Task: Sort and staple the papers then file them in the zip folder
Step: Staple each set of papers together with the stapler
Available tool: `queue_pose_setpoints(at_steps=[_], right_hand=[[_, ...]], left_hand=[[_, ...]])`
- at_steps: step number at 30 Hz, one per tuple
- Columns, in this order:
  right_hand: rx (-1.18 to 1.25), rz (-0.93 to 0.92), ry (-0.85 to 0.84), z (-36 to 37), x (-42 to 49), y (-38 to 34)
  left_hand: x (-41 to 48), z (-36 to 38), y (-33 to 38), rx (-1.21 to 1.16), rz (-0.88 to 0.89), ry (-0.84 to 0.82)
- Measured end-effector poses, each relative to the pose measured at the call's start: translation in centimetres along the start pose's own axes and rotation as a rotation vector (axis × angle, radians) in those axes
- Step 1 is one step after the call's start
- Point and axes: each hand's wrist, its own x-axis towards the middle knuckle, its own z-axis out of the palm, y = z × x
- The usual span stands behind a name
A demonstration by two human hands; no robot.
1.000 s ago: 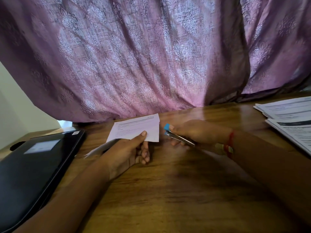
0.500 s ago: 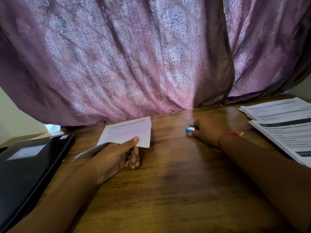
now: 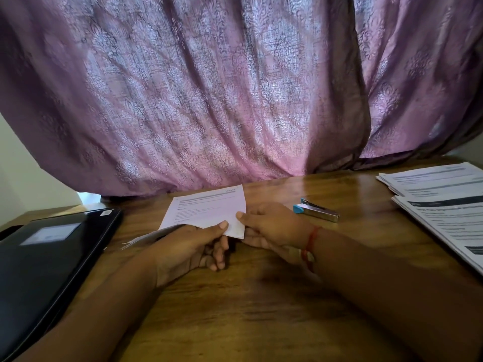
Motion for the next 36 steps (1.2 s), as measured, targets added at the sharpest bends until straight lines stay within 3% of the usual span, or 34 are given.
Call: queue_pose_setpoints(at_steps=[5, 7, 9, 11, 14, 17, 19, 25, 31, 36], right_hand=[[0.013, 0.004, 0.071, 0.1, 0.1, 0.0], [-0.032, -0.004, 0.104, 0.0, 0.1, 0.0], [-0.130, -0.006, 0.120, 0.0, 0.2, 0.1], [-0.257, -0.008, 0.125, -0.1, 0.2, 0.1], [-0.406, -0.046, 0.113, -0.2, 0.2, 0.3], [-0.564, -0.101, 0.121, 0.2, -0.2, 0.6], [-0.686, -0.120, 0.090, 0.6, -0.4, 0.8], [-0.724, -0.067, -0.055, 3.4, -1.3, 1.2], [-1.065, -0.238, -0.056, 5.1, -0.9, 1.9], [-1.329, -0.301, -0.020, 6.0, -0.6, 2.1]], left_hand=[[-0.7, -1.6, 0.4, 0.060, -0.073, -0.376], [-1.1, -2.4, 0.9, -0.010, -0.066, -0.544], [-1.5, -3.1, 1.5, -0.128, -0.006, -0.609], [-1.5, -3.4, 2.1, -0.195, 0.091, -0.400], [-0.1, -4.6, 1.7, -0.089, 0.175, 0.205], [1.9, -7.8, -0.6, 0.582, 0.044, 0.609], [2.5, -9.7, -2.2, 0.824, -0.095, 0.645], [1.5, -9.7, -2.5, 0.829, -0.172, 0.638], [1.3, -11.6, -2.9, 1.024, -0.392, 0.681], [0.6, -10.8, -1.9, 1.127, -0.435, 0.670]])
